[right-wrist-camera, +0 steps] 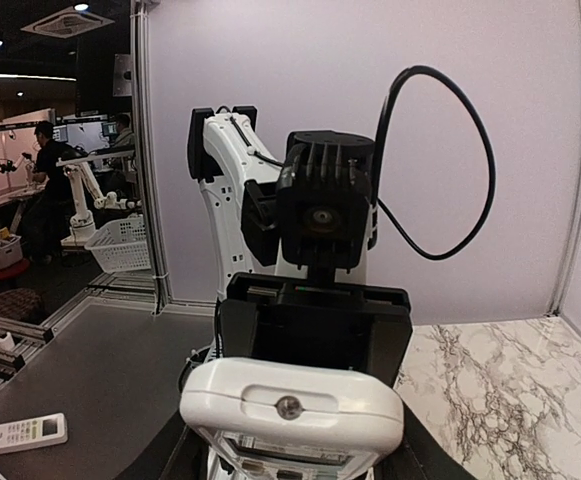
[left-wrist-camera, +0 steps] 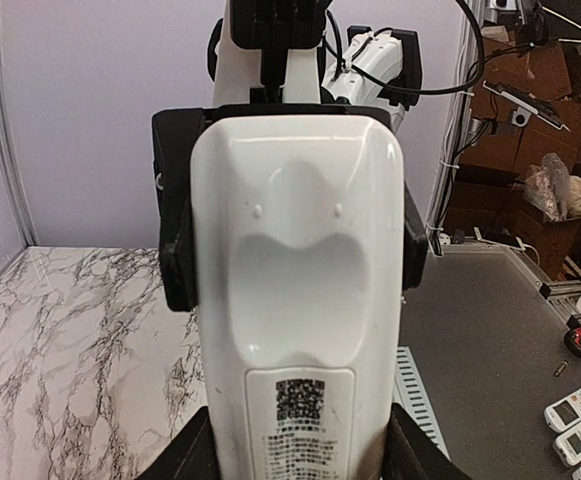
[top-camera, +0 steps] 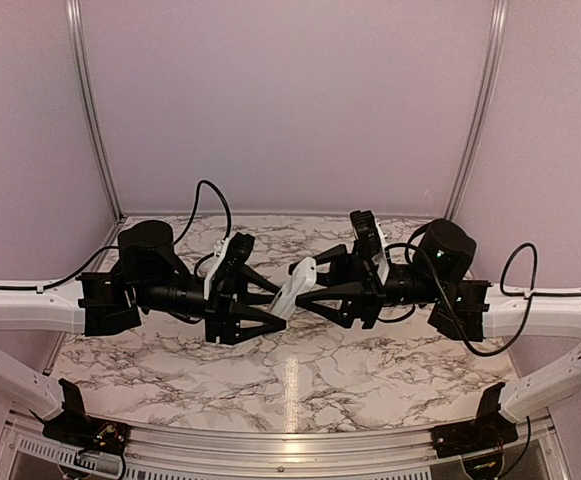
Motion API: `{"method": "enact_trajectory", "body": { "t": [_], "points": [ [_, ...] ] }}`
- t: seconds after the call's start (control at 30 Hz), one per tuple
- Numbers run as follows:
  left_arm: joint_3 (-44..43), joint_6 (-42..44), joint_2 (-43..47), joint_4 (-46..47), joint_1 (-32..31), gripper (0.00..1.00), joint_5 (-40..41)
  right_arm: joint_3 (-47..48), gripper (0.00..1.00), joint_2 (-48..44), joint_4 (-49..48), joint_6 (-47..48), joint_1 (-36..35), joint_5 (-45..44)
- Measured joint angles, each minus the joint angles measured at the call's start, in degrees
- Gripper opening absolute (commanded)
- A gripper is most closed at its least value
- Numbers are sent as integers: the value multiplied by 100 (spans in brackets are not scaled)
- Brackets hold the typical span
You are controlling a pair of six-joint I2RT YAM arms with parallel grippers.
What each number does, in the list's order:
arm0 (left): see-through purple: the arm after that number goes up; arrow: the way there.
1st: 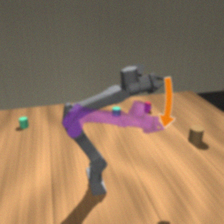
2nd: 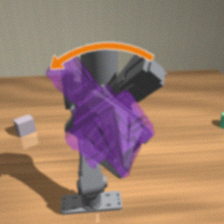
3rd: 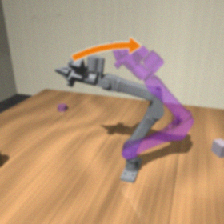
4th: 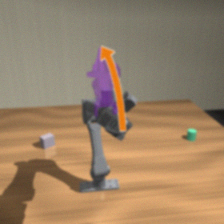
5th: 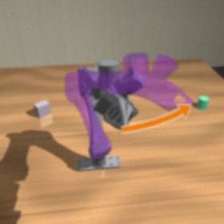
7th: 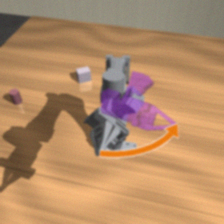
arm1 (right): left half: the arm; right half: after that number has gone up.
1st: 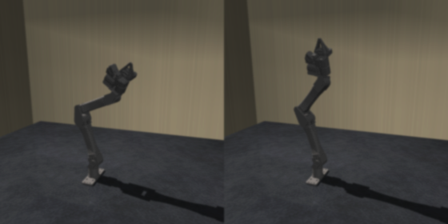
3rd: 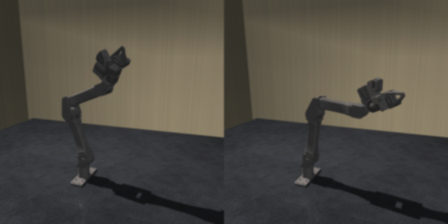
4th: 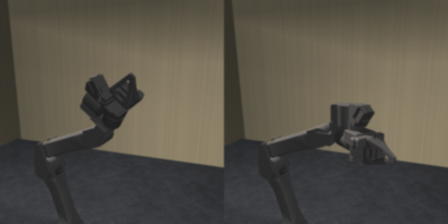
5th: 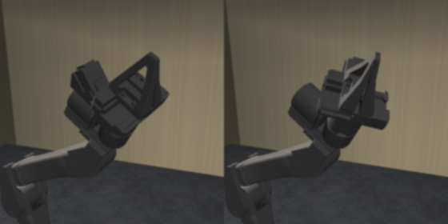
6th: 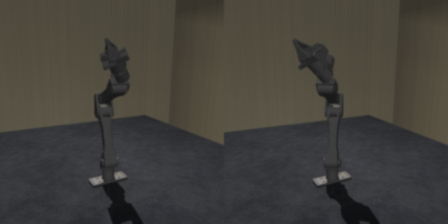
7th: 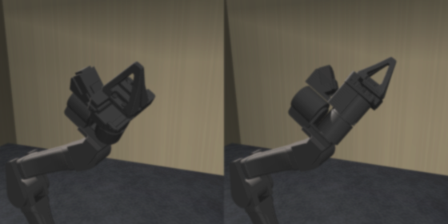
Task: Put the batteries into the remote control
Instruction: Pass from the left arm to the right
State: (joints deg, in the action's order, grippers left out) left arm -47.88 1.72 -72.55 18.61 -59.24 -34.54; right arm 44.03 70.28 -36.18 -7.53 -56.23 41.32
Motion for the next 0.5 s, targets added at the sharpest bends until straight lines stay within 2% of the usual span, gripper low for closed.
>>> {"method": "enact_trajectory", "body": {
  "t": [0.07,0.2,0.23,0.27,0.4,0.5],
  "points": [
    [15,-11,7,15,0,33,17,4,32,7,-4,-7,-2,-2],
    [28,-90,48,13,2,76,109,59,28,37,31,-42,28,-11],
    [28,-166,59,0,4,94,164,101,28,55,74,-59,72,-4],
    [28,-212,72,-13,20,98,282,157,27,76,166,-85,116,-26],
    [39,-533,273,-229,264,99,837,522,24,208,964,-94,470,-201],
    [164,-872,750,-413,485,99,1458,920,23,391,1836,20,719,-542]
  ]
}}
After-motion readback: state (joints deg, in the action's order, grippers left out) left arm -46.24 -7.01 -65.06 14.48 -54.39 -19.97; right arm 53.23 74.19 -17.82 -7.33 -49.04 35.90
